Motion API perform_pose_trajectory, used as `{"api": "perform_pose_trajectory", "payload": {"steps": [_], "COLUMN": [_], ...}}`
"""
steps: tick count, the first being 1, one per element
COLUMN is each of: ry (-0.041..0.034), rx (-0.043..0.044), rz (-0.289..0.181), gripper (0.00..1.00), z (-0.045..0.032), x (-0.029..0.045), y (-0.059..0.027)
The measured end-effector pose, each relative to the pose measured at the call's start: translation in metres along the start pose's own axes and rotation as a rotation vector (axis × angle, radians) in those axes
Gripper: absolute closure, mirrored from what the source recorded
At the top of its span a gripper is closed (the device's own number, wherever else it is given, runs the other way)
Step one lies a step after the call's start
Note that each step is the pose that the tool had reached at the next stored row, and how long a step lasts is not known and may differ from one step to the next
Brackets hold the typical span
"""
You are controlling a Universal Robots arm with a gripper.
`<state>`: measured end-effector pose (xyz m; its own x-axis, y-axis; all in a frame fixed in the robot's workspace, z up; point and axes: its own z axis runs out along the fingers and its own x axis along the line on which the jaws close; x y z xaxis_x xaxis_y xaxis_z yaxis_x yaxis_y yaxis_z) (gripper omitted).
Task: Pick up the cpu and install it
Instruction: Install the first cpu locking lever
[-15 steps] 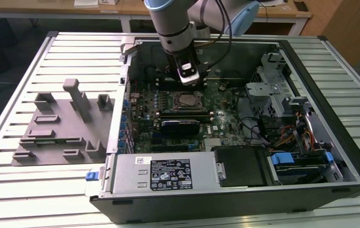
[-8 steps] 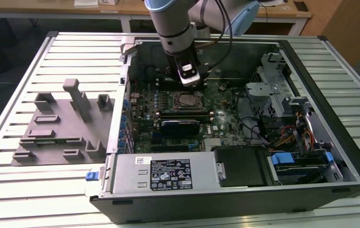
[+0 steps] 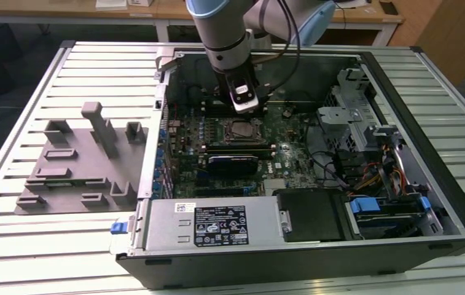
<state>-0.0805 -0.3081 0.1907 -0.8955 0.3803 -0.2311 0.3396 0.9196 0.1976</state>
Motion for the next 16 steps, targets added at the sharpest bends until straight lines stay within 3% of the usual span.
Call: {"api": "perform_pose_trajectory", "payload": {"steps": [7,16], "ry": [0.0075,0.0092], "rx": [-0.0199,-0.0244], "rz": [0.006,0.008], "gripper": [0.89,0.89], "z": [0.0002,-0.0022], "x": [-0.0013,-0.0023], "y": [-0.003,-0.0027]}}
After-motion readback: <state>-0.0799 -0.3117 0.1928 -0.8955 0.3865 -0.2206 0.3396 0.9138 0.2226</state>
